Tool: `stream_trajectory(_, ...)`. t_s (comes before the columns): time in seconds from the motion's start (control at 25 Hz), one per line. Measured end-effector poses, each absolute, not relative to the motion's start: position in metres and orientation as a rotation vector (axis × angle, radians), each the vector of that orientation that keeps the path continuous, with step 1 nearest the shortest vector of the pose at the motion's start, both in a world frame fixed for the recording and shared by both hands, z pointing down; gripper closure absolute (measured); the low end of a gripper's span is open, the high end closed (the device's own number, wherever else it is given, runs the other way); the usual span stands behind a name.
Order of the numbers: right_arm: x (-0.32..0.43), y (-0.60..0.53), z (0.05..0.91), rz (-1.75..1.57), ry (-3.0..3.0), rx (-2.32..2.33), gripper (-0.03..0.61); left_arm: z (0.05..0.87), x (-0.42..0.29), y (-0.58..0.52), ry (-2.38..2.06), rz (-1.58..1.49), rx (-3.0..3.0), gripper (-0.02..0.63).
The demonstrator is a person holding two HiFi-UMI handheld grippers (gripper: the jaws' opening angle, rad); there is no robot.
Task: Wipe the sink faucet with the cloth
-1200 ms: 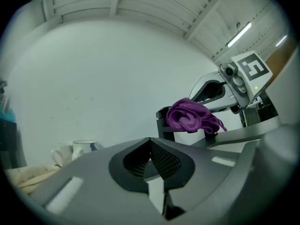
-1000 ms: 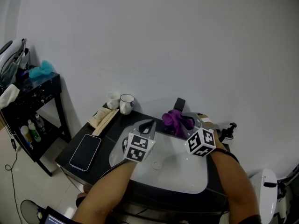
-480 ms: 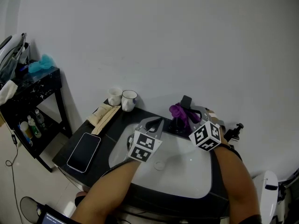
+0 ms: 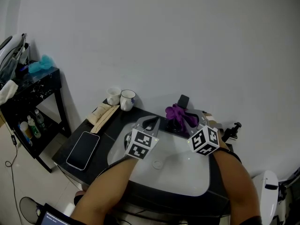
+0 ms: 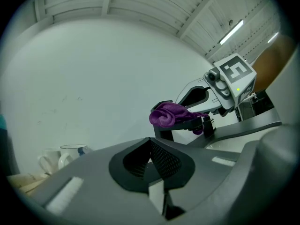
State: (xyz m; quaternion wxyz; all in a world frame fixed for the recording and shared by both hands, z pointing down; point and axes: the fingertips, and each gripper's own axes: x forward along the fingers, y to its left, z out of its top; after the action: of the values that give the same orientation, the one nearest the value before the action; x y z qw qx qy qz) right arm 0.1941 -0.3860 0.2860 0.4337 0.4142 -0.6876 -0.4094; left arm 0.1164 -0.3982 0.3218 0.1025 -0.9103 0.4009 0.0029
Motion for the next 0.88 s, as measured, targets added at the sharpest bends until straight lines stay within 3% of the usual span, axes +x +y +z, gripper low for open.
stream_trajectory(0.48, 0.154, -0.311, 0.294, -1.203, -1.680, 0.857, 0.537, 0.315, 0.103, -0.383, 1.225, 0.035, -2.677, 0.595)
stream_trajectory(0.88, 0.132, -0.277, 0.356, -1.203, -1.716, 0.771, 0.537, 0.311, 0.087, -0.384, 1.295, 0.079, -2.680, 0.595)
